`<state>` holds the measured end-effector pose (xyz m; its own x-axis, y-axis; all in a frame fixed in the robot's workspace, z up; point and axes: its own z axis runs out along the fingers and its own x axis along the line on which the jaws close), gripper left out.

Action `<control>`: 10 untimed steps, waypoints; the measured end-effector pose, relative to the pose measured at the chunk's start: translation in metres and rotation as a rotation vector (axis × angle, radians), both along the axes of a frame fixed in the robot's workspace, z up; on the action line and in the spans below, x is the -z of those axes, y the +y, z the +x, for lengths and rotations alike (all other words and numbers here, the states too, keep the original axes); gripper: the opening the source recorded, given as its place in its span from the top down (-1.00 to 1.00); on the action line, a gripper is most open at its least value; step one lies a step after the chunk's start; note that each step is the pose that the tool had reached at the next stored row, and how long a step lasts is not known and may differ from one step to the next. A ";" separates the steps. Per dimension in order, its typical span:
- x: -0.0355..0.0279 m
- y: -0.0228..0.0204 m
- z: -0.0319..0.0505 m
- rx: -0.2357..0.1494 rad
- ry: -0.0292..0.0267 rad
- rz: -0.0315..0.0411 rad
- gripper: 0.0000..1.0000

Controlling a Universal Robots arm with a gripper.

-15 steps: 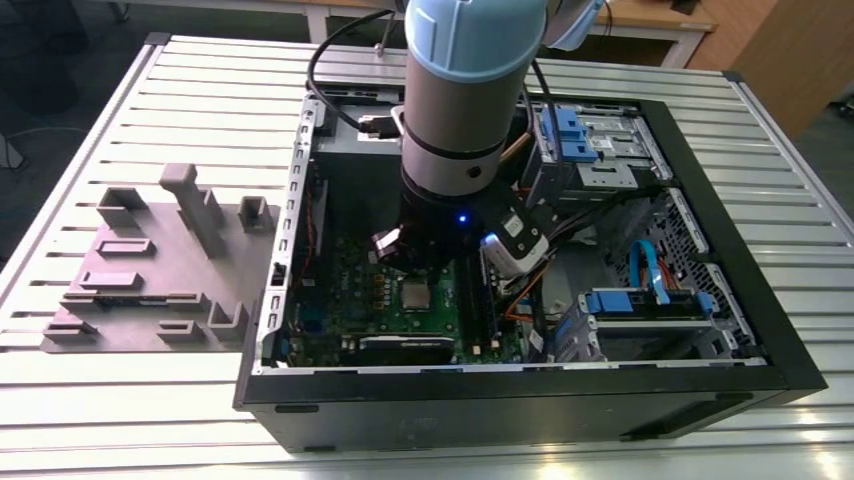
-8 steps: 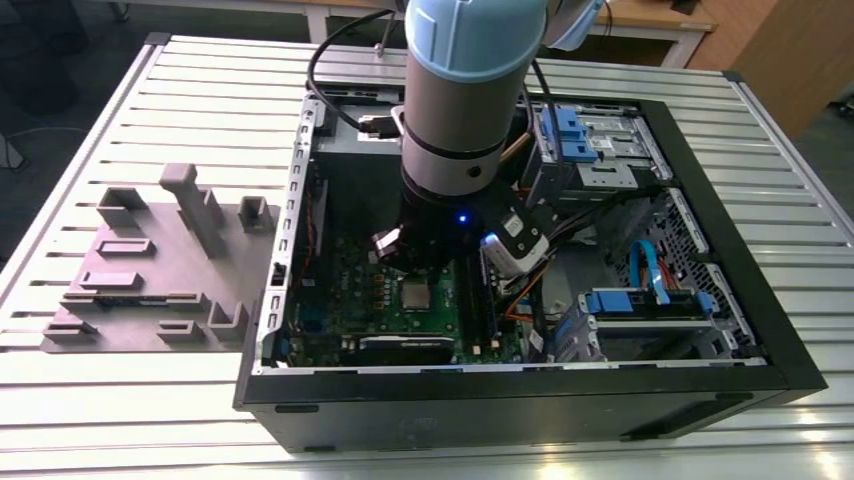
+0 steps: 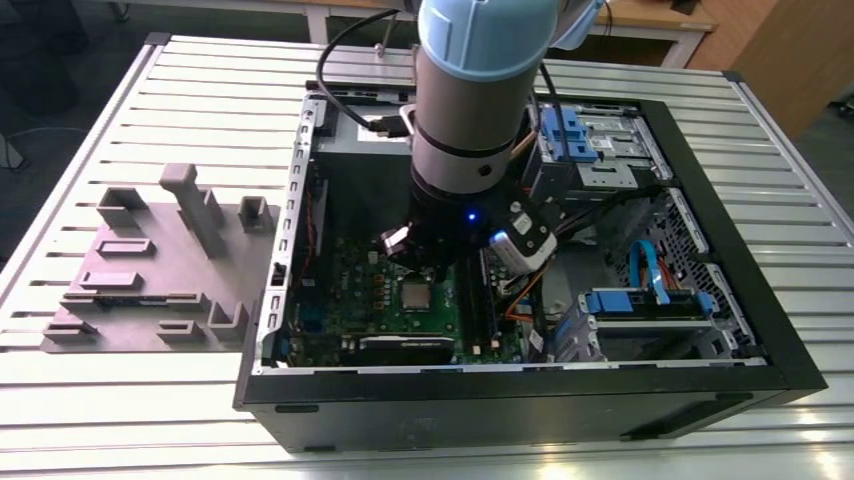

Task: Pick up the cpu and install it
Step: 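Close the cpu cover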

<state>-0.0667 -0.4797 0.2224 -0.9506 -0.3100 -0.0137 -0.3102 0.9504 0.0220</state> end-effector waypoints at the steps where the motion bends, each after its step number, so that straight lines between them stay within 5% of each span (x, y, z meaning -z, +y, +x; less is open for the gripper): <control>1: 0.0001 0.0005 0.0013 0.000 0.0000 0.0000 0.80; 10: 0.0019 0.0076 0.0178 0.000 0.0000 0.0000 0.80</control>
<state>-0.0490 -0.4721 0.2204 -0.9506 -0.3101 -0.0137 -0.3104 0.9504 0.0220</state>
